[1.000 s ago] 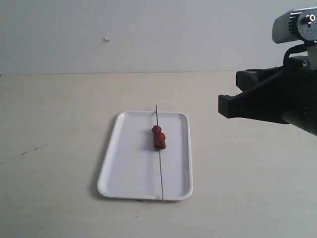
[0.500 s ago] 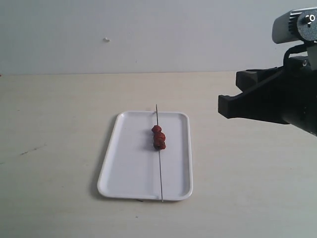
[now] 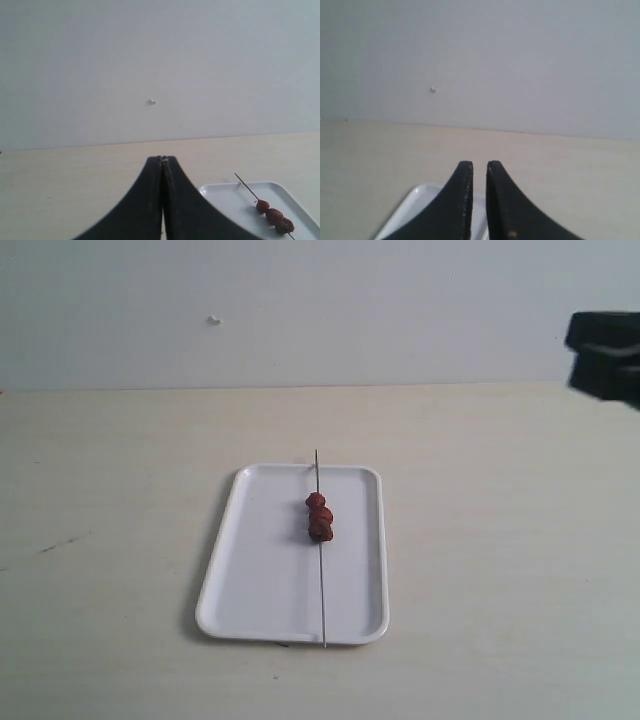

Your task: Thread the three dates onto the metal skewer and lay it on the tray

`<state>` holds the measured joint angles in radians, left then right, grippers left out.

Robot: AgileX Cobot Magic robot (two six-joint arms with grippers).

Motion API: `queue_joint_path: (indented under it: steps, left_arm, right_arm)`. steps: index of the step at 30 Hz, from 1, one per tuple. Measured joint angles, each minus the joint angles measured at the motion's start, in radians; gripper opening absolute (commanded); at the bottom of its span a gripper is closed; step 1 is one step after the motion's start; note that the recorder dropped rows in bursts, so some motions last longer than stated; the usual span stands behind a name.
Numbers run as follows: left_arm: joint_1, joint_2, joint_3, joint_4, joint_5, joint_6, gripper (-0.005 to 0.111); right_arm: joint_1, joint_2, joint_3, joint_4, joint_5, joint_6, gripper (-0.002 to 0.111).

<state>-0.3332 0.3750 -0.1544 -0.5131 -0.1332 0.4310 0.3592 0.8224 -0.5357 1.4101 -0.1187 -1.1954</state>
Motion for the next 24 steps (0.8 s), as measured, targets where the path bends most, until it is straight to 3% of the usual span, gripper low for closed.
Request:
queue_joint_path:
  steps: [5, 10, 20, 24]
  left_arm:
    - [0.000, 0.000, 0.000, 0.000, 0.000, 0.000, 0.000]
    - [0.000, 0.000, 0.000, 0.000, 0.000, 0.000, 0.000]
    - [0.000, 0.000, 0.000, 0.000, 0.000, 0.000, 0.000]
    - [0.000, 0.000, 0.000, 0.000, 0.000, 0.000, 0.000]
  right_arm:
    - [-0.238, -0.185, 0.000, -0.011, 0.164, -0.004, 0.011]
    - [-0.383, -0.376, 0.000, -0.015, 0.232, -0.004, 0.011]
    - [-0.396, -0.489, 0.000, -0.023, 0.178, -0.004, 0.011]
    - [-0.396, -0.489, 0.016, -0.187, 0.203, 0.093, 0.011]
